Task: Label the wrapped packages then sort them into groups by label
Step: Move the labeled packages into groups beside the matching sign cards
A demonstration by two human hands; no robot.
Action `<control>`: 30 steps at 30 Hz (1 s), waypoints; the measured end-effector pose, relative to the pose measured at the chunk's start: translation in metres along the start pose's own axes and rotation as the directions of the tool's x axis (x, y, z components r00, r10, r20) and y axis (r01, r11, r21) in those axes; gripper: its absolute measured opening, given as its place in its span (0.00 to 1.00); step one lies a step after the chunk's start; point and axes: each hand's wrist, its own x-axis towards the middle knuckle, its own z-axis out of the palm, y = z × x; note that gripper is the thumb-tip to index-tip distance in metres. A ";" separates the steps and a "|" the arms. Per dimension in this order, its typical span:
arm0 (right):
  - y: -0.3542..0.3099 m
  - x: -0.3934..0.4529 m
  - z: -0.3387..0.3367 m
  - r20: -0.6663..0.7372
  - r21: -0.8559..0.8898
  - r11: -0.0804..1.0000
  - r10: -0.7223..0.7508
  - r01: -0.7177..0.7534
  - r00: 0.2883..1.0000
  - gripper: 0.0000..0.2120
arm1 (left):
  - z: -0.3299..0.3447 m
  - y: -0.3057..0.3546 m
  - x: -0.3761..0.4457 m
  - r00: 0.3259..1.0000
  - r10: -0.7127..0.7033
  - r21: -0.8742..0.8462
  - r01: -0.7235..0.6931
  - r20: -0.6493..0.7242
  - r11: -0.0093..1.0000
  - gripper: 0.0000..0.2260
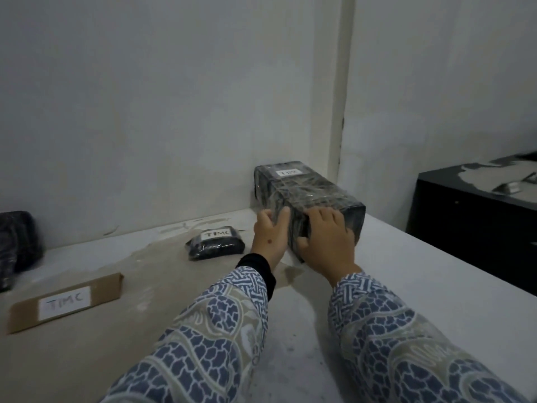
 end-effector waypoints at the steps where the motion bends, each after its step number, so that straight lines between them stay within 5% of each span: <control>1: 0.003 -0.004 0.002 -0.030 0.013 1.000 0.003 -0.003 1.000 0.25 | 0.004 0.001 0.002 1.000 -0.013 -0.015 0.013 -0.027 1.000 0.27; 6: 0.024 -0.037 0.006 -0.243 0.020 1.000 -0.017 0.022 0.970 0.22 | 0.026 0.020 0.004 0.990 0.004 -0.131 -0.023 -0.138 0.991 0.37; 10: 0.037 -0.048 0.000 -0.330 0.058 0.998 -0.014 0.035 0.944 0.15 | 0.048 0.023 -0.002 0.993 0.114 -0.124 -0.117 -0.032 0.985 0.47; 18: 0.056 -0.032 -0.024 -0.412 0.301 0.953 0.173 -0.046 0.895 0.12 | 0.069 0.005 -0.013 0.973 0.213 0.055 -0.218 0.087 0.974 0.41; 23: 0.071 -0.013 -0.038 -0.172 0.425 0.880 0.310 -0.214 0.935 0.33 | 0.067 -0.001 -0.030 0.954 0.263 0.097 -0.278 0.142 0.956 0.41; 26: 0.070 -0.010 -0.045 0.002 0.615 0.742 0.338 -0.268 0.941 0.32 | 0.058 -0.002 -0.039 0.948 0.254 0.109 -0.277 0.190 0.955 0.42; 30: 0.060 -0.016 -0.047 0.044 0.638 0.732 0.276 -0.239 0.960 0.31 | 0.030 -0.004 -0.044 0.963 0.201 0.084 -0.218 0.179 0.972 0.42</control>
